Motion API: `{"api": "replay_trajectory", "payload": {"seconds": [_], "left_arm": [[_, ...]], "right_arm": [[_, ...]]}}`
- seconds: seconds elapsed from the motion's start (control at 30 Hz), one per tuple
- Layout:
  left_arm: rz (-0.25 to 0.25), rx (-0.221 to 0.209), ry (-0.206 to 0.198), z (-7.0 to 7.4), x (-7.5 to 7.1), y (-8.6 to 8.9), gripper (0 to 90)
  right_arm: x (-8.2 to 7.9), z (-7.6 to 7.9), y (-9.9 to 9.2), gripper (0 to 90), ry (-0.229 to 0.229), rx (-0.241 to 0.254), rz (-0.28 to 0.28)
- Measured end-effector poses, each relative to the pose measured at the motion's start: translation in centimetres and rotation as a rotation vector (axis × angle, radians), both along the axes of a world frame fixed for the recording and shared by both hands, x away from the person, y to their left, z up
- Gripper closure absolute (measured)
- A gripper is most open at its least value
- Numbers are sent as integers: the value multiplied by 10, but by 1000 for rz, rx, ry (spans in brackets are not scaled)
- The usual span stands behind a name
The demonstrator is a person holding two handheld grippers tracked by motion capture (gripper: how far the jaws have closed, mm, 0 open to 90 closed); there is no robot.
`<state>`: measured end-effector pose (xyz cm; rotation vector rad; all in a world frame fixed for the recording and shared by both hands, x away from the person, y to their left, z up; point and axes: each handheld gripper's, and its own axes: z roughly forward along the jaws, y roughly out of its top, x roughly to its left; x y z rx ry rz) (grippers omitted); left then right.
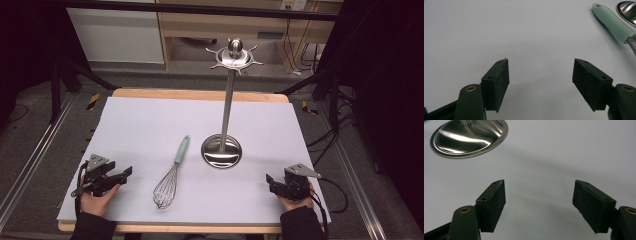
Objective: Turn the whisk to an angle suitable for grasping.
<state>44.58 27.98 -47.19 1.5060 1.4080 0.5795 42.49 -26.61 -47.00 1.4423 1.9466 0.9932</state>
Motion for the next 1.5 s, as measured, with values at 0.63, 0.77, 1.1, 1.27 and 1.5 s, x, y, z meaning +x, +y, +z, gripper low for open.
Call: {"api": "replay_trajectory", "payload": {"seconds": [0.63, 0.77, 1.1, 1.27, 1.5], "left_arm": [[-28, -29, -16, 19, -2, -11, 280], [-43, -39, -9, 23, -1, -14, 274], [-80, -41, 0, 33, 3, -22, 269], [-98, -51, -5, 42, 6, -27, 264], [-129, -42, -13, 52, 9, -37, 269]], "right_arm": [[-3, -1, 0, 322, -16, -31, 16], [-3, -1, 1, 322, -12, -24, 9], [-3, -1, 1, 337, -17, -30, -3], [-3, 0, 0, 343, -16, -24, -4], [-3, 1, 0, 342, -13, -24, -2]]}}
